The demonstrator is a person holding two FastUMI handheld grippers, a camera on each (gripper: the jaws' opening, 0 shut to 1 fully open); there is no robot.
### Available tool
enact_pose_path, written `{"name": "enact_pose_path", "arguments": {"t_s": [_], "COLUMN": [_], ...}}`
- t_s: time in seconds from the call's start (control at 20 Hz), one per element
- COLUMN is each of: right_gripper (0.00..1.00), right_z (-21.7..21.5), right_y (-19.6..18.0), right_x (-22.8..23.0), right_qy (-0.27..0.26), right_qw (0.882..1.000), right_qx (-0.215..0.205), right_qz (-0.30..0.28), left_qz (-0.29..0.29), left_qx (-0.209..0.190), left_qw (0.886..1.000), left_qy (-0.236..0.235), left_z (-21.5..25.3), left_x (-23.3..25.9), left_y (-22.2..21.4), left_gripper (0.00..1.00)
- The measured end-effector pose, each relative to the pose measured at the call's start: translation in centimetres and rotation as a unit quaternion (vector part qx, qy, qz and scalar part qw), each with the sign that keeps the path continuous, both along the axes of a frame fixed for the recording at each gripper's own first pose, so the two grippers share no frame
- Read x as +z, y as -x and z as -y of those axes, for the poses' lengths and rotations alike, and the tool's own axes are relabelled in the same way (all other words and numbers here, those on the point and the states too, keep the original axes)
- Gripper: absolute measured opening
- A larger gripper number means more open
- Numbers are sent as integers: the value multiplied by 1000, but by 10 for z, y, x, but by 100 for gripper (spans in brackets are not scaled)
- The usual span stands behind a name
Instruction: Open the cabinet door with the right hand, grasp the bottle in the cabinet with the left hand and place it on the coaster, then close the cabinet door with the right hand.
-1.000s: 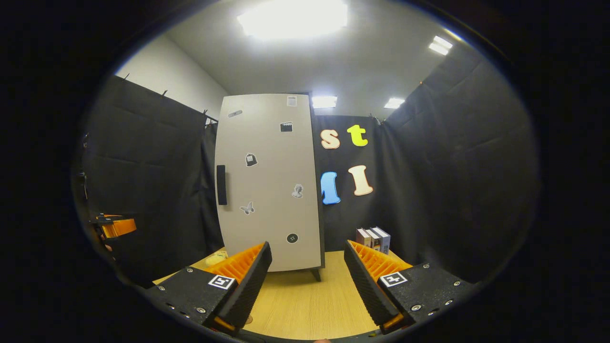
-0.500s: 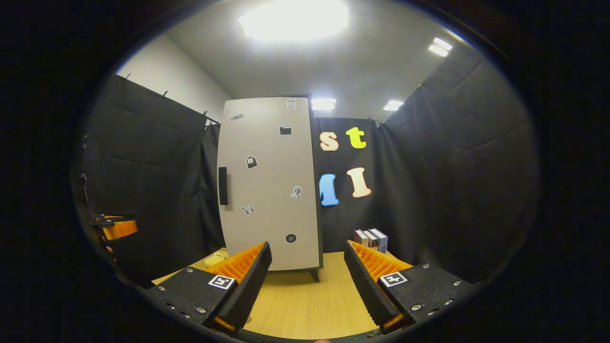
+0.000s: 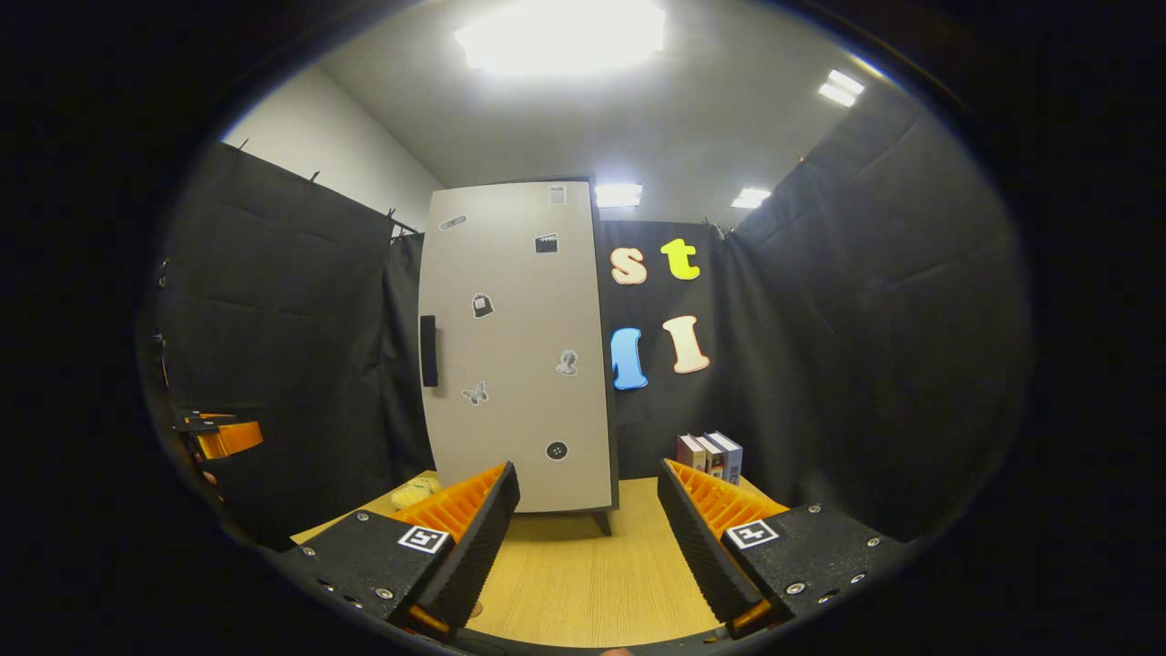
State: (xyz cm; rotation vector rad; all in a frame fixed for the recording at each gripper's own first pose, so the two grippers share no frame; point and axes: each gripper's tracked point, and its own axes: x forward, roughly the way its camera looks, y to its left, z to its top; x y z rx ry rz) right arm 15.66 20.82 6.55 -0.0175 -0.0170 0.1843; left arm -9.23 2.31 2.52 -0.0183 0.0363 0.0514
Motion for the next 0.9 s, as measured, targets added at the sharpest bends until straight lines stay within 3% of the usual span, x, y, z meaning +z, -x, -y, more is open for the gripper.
{"name": "enact_pose_path", "arguments": {"t_s": [0.1,0.65,0.7,0.9], "right_gripper": [94,94,94,94], "right_z": [1,4,3,3], "right_y": [-1,-3,-3,-3], "right_x": [0,3,2,3], "right_qy": [1,0,0,4], "right_qw": [1000,1000,1000,1000], "right_qx": [-3,-17,-16,-14], "right_qz": [1,7,5,7], "left_qz": [1,12,13,12], "left_qx": [1,-9,-8,-9], "left_qw": [1000,1000,1000,1000], "left_qy": [-2,-8,-7,-2], "left_z": [0,4,3,0], "left_x": [0,6,6,3], "left_y": [-2,-12,-13,-14], "left_gripper": [87,87,80,81]}}
